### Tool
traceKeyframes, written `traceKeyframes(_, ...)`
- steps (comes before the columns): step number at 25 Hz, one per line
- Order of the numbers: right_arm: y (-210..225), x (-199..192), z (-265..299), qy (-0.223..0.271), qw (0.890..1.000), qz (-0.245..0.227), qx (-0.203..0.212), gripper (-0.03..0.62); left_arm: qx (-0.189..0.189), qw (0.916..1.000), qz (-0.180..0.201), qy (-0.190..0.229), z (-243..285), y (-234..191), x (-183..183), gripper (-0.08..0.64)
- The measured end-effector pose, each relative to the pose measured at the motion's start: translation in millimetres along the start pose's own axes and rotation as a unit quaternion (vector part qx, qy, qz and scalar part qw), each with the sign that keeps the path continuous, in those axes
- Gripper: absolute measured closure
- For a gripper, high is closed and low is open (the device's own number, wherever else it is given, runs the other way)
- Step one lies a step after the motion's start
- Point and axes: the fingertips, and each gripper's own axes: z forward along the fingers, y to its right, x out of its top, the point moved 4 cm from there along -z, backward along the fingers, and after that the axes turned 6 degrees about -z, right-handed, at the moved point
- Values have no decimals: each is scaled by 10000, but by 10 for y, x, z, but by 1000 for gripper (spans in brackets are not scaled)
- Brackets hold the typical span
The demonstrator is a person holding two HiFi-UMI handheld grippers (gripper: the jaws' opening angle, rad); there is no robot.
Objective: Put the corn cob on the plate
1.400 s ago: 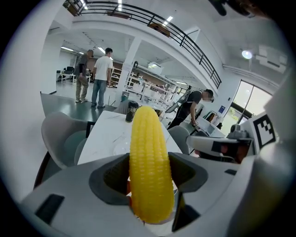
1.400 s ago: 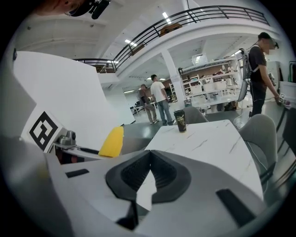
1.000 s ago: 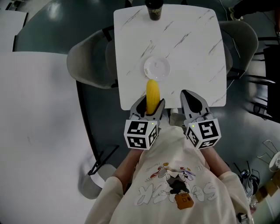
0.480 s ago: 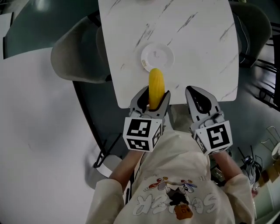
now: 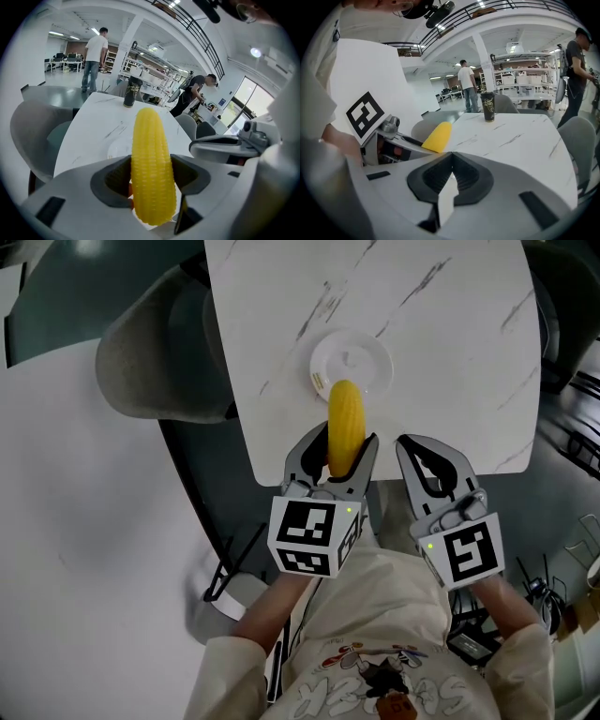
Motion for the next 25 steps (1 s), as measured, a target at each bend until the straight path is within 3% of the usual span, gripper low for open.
traceKeyframes(18,376,-570,608,-127,9972,411,-606,588,285,9980,-169,-545,907,-439,53,298)
traceKeyframes(25,485,-783,820,-351,9962,537,-586,588,277,9962,-125,-810,1115,-498,10,298)
